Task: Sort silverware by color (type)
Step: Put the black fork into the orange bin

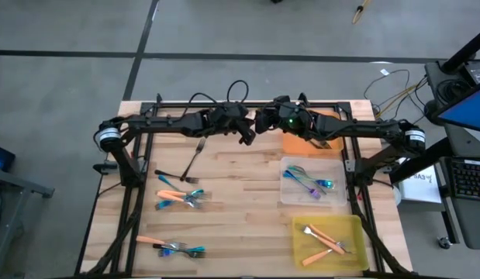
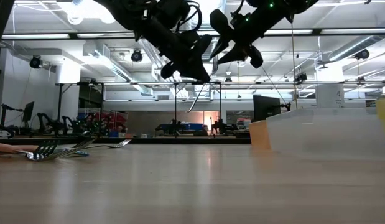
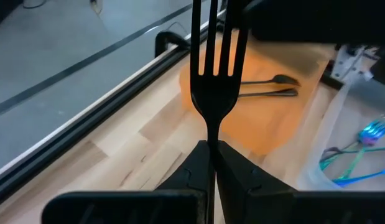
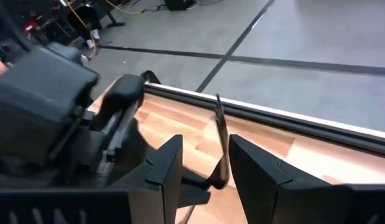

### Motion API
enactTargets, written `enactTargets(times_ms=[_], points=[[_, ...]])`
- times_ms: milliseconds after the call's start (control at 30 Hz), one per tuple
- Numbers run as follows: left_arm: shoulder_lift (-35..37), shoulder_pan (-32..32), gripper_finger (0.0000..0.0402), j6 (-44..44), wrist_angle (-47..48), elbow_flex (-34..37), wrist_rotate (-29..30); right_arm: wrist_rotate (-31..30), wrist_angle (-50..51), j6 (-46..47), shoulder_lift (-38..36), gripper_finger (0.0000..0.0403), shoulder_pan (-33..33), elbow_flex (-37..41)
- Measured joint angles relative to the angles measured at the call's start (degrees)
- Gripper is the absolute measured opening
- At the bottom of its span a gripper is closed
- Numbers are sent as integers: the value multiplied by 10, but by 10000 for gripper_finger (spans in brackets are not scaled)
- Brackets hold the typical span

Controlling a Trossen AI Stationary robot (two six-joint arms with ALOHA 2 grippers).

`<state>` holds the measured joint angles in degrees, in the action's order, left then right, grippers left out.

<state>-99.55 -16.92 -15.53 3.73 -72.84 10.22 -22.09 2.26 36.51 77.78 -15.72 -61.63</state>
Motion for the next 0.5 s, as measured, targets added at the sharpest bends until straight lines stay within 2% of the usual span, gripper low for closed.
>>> enactTargets(times_ms=[100, 333, 500], points=[[0, 1, 0, 5, -1, -7, -23, 0, 1, 0, 0, 121, -3, 0], [0, 4, 0, 5, 2, -13, -29, 0, 5, -2, 0, 118, -12, 0], [0, 4, 0, 10, 1, -16, -29, 0, 7, -11, 0, 84, -14, 0]])
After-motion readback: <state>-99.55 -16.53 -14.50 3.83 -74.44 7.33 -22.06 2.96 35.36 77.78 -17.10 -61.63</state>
